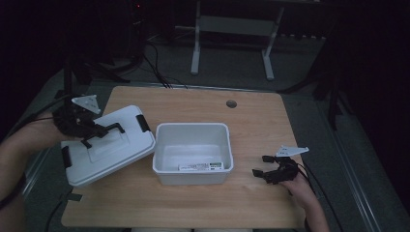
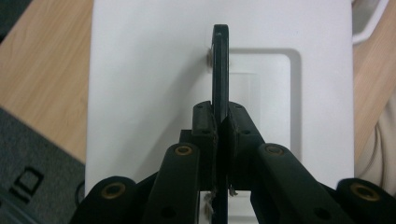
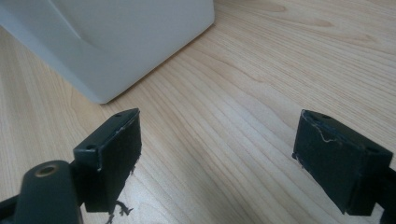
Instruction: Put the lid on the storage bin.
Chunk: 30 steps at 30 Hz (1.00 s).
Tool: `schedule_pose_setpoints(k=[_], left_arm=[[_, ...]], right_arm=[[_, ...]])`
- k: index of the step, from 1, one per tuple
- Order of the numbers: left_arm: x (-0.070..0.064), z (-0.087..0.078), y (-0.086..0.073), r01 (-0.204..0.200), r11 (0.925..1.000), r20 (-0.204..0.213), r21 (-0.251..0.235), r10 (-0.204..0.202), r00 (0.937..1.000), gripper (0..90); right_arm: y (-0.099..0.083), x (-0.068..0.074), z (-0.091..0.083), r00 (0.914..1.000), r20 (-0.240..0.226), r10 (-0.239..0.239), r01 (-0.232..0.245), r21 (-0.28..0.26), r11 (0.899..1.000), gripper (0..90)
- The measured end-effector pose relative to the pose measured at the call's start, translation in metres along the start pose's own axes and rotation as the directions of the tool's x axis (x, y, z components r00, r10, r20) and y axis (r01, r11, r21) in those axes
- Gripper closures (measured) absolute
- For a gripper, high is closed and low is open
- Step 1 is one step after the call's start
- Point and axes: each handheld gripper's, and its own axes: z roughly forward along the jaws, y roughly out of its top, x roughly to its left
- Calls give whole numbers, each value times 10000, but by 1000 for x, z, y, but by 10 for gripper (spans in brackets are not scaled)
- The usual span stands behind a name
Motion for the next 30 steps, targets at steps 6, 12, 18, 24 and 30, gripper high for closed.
schedule_pose_setpoints(k=[6,12,18,24,30], left_arm=[[-8,16,31,-603,9979,196,241,599,9980,834],[-16,35,60,-1222,9917,473,393,1203,9916,834],[-24,46,87,-1764,9839,705,284,1740,9822,835],[-34,55,115,-2289,9734,896,116,2270,9698,834],[-46,64,141,-2830,9588,1035,-243,2839,9532,835]], right_arm=[[0,1,0,10000,37,-35,35,-40,10000,149],[0,0,-4,10000,59,-57,58,-144,9999,149],[-1,1,-4,10000,55,-35,36,-176,9998,149],[-1,1,-6,10000,36,-90,91,-181,9998,149],[-2,1,-8,10000,52,-85,86,-180,9998,149]])
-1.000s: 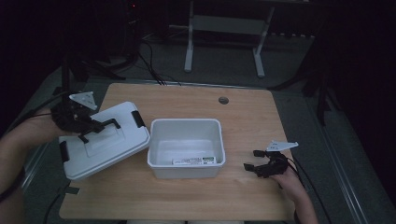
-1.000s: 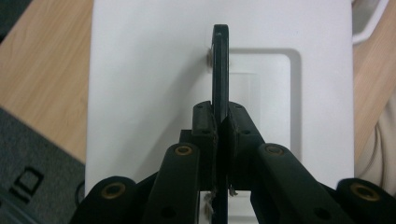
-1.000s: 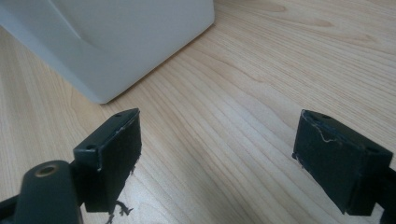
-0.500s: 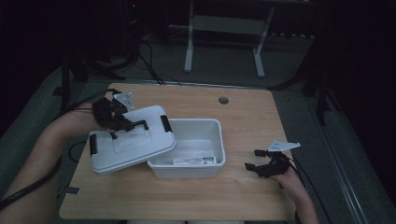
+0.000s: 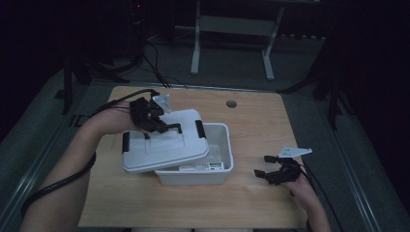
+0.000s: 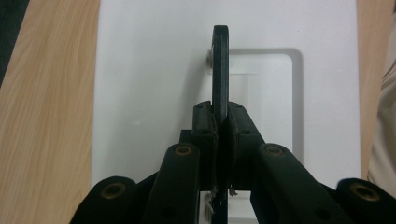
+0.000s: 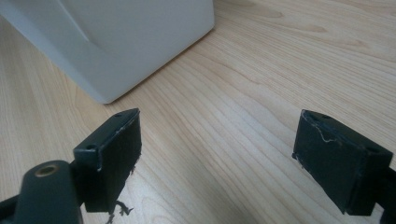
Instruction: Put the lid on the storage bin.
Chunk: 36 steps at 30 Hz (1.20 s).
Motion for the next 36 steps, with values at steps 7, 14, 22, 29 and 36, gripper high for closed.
schedule_pose_setpoints(k=[7,14,22,29,36], left_arm=[[-4,18,36,-734,9970,301,241,726,9969,835],[-7,33,54,-1169,9923,363,419,1154,9927,834],[-11,48,67,-1439,9885,537,472,1413,9885,834],[-15,55,69,-1428,9886,726,474,1392,9876,833],[-16,61,69,-1363,9884,656,675,1319,9891,826]], right_arm=[[-2,-1,-2,10000,19,60,-60,-27,10000,149],[-3,-1,-4,10000,5,57,-56,-82,10000,149],[-5,-3,-6,10000,1,81,-81,-102,9999,149],[-6,-3,-3,10000,-18,80,-80,-26,10000,149],[-6,-2,0,9999,-81,121,-121,26,9999,149]])
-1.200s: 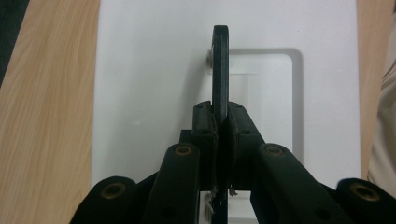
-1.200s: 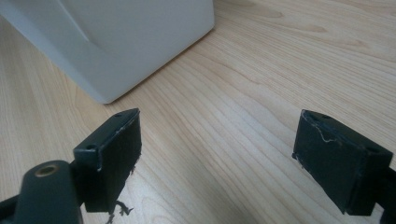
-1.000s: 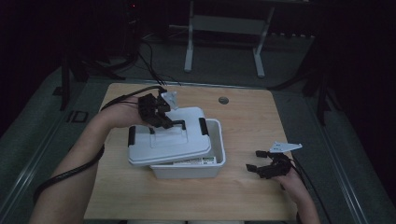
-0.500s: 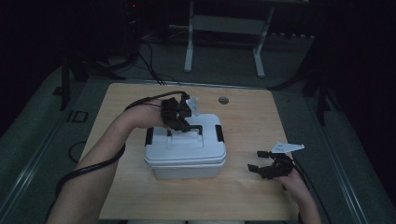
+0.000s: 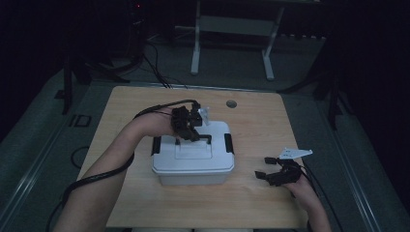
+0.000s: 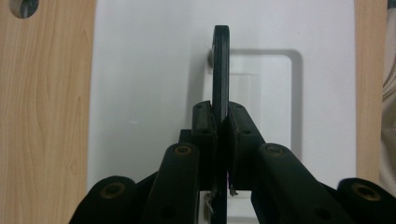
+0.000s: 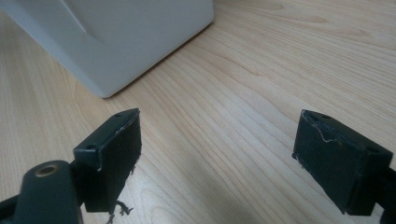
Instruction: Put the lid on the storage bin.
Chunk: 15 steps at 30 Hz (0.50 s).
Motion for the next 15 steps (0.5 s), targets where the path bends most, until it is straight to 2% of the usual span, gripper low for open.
schedule_pose_setpoints(k=[1,2,3,4,5,6,7,8,9,10,11,12,13,15], left_arm=[[1,0,0,81,10000,-22,-4,-81,10000,826],[2,1,-1,137,9999,-150,25,-137,9998,773],[2,0,-2,208,9998,-296,58,-207,9993,619],[3,1,-4,371,9993,-265,56,-369,9990,619],[6,1,-8,736,9973,-525,59,-732,9959,483],[6,1,-8,736,9973,-525,59,-732,9959,430],[9,1,-10,1091,9940,-491,-23,-1091,9928,430],[12,0,-15,1513,9883,-527,-211,-1522,9869,347],[12,0,-15,1513,9883,-527,-211,-1522,9869,307],[12,-1,-17,1676,9852,-433,-351,-1691,9847,307],[14,-3,-21,1785,9828,-674,-484,-1815,9811,259],[14,-3,-21,1785,9828,-674,-484,-1815,9811,257],[16,-4,-22,1932,9799,-907,-498,-1971,9762,258],[18,-7,-26,2099,9751,-1074,-718,-2168,9703,257]], right_arm=[[0,0,0,10000,0,0,0,0,10000,149],[0,0,0,10000,9,-17,17,3,10000,149],[0,0,0,10000,-19,-16,16,-17,10000,149],[1,1,0,10000,-17,-22,22,-29,10000,149],[1,1,1,10000,5,-34,35,-17,10000,149],[1,1,1,10000,5,-34,35,-17,10000,149],[1,1,0,10000,5,-35,35,-21,10000,149],[1,1,0,10000,16,-23,23,-19,10000,149],[1,1,0,10000,16,-23,23,-19,10000,149],[1,1,0,10000,46,-46,46,0,10000,149],[2,1,0,10000,15,-55,55,-48,10000,149],[2,1,0,10000,15,-55,55,-48,10000,149],[2,1,1,10000,48,-30,31,-49,10000,149],[3,1,1,10000,49,-58,59,-47,10000,149]])
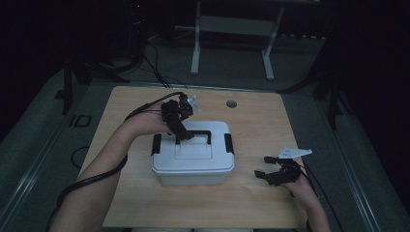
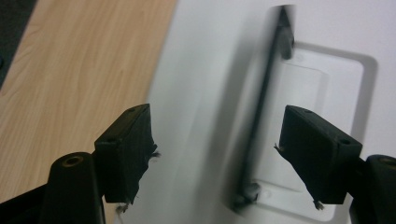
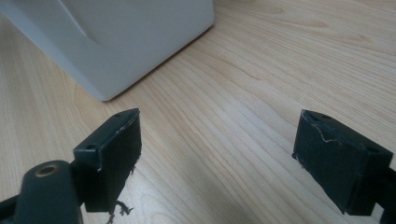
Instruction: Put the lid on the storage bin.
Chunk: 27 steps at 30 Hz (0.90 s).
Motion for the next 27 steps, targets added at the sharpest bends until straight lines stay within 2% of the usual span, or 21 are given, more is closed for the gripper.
schedule_pose_setpoints(k=[1,3,5,8,10,12,13,15,16,19,21,23,27], left_arm=[[1,-1,-1,71,10000,-21,-42,-71,10000,257],[2,-3,-4,-59,9999,-347,-96,56,9994,257],[2,-4,-7,75,9998,-241,-205,-80,9997,250],[3,-5,-13,134,9995,-314,-284,-143,9994,222],[3,-5,-19,182,9994,-429,-300,-195,9989,156],[4,-7,-25,189,9988,-478,-459,-211,9986,155],[4,-8,-29,336,9971,-407,-680,-364,9985,145],[6,-11,-36,379,9950,-410,-922,-418,9983,144],[7,-13,-45,415,9934,-520,-1065,-472,9975,143],[8,-15,-53,584,9907,-458,-1226,-644,9969,143],[10,-19,-68,955,9856,-429,-1396,-1024,9938,143],[11,-21,-73,1012,9841,-421,-1462,-1084,9932,144],[12,-26,-94,1448,9745,-259,-1713,-1514,9881,144]], right_arm=[[0,0,0,10000,0,0,0,0,10000,149],[1,1,1,10000,-41,-36,36,3,10000,149],[1,1,1,10000,-43,-35,35,19,10000,149],[1,1,2,10000,-47,-41,42,29,10000,149],[1,2,3,10000,-48,-62,62,40,10000,149],[1,2,3,10000,-59,-49,49,36,10000,149],[1,2,2,10000,-46,-51,51,45,10000,149],[1,2,2,10000,-19,-49,49,54,10000,149],[1,2,2,10000,-11,-37,37,64,10000,149],[1,1,2,10000,8,-34,34,65,10000,149],[1,1,1,10000,43,-22,22,84,10000,149],[1,1,1,10000,35,-1,1,68,10000,149],[1,1,1,10000,62,27,-28,89,10000,149]])
